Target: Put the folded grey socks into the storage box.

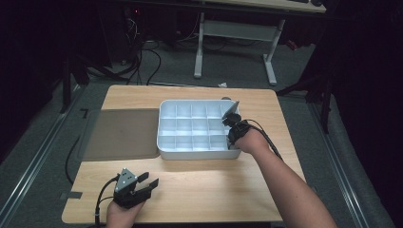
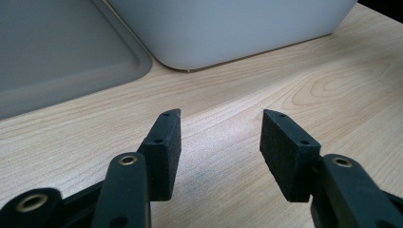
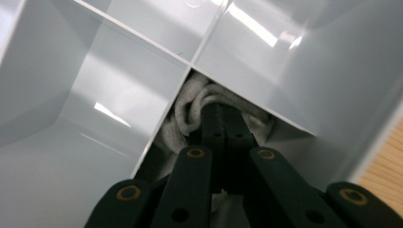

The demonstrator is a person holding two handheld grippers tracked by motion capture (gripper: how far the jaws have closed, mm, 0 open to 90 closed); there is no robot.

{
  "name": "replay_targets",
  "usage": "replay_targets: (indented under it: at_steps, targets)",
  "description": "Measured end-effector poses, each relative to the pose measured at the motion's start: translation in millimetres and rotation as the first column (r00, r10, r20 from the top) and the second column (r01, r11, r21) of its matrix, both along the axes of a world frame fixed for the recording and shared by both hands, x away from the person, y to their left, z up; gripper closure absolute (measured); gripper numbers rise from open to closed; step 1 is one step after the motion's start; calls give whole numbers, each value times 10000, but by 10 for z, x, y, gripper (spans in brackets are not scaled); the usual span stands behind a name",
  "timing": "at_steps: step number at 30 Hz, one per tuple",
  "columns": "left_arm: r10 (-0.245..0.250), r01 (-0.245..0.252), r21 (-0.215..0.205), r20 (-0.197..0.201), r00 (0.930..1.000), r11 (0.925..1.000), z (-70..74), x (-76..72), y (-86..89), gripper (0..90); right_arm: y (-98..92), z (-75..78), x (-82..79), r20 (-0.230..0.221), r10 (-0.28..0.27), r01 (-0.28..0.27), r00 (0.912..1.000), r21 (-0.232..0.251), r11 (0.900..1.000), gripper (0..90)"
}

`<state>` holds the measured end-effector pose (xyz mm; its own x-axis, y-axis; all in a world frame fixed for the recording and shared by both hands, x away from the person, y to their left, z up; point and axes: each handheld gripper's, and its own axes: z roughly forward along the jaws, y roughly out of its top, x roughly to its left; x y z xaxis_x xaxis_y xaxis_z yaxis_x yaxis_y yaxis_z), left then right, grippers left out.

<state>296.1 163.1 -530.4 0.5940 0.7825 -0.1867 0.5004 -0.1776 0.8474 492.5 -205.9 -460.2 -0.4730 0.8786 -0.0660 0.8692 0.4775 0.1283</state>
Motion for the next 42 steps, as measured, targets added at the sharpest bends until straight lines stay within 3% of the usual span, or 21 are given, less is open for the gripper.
replay_targets:
  at_steps: [11, 19, 27, 29, 35, 42]
  targets:
    - [-11, 11, 19, -9, 10000, 10000, -1, -2, -5, 493, 15, -55, -4, -22, -251, 250, 9997, -16, 9997, 900]
    - [0, 0, 9, -19, 10000, 10000, -2, -2, -9, 493, -9, -17, -6, 35, -104, 103, 9999, 81, 9999, 877]
    - [28, -28, -8, -4, 10000, 10000, 2, -1, -1, 493, -25, 79, -57, 93, -331, 330, 9994, 98, 9994, 825]
    - [19, -19, 8, -8, 10000, 10000, 1, 1, -4, 493, -49, 108, -64, 237, -65, 62, 9997, 117, 9999, 818]
    - [18, -18, 40, -4, 10000, 10000, 2, 0, -4, 493, -142, 274, -110, 530, -327, 291, 9981, 676, 9973, 805]
    - [53, -53, 17, -12, 10000, 10000, 0, 2, -6, 493, -190, 358, -142, 674, -478, 414, 9966, 927, 9948, 797]
